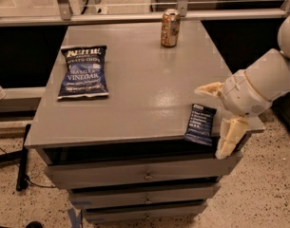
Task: Pick rxbar blueberry
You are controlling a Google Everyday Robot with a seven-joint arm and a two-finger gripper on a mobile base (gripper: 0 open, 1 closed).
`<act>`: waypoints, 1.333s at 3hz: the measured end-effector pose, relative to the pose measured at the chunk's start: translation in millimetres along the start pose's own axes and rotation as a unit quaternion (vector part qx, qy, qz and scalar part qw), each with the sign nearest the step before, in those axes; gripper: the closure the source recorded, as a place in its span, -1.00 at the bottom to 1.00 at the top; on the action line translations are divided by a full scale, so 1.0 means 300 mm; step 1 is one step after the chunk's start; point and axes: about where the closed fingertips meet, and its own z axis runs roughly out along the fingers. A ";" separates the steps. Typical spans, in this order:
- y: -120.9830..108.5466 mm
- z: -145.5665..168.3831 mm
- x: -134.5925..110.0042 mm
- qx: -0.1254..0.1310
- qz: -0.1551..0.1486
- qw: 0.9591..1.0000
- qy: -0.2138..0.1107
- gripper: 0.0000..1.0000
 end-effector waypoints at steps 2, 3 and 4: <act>0.004 0.035 0.023 0.023 0.019 0.999 -0.025 -0.66; 0.001 0.034 0.025 0.033 0.029 0.999 -0.032 -0.17; 0.006 0.026 0.029 0.039 0.036 0.998 -0.034 0.28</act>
Offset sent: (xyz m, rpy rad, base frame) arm 0.0054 -0.0055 -0.0161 0.1003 -0.0382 -0.0904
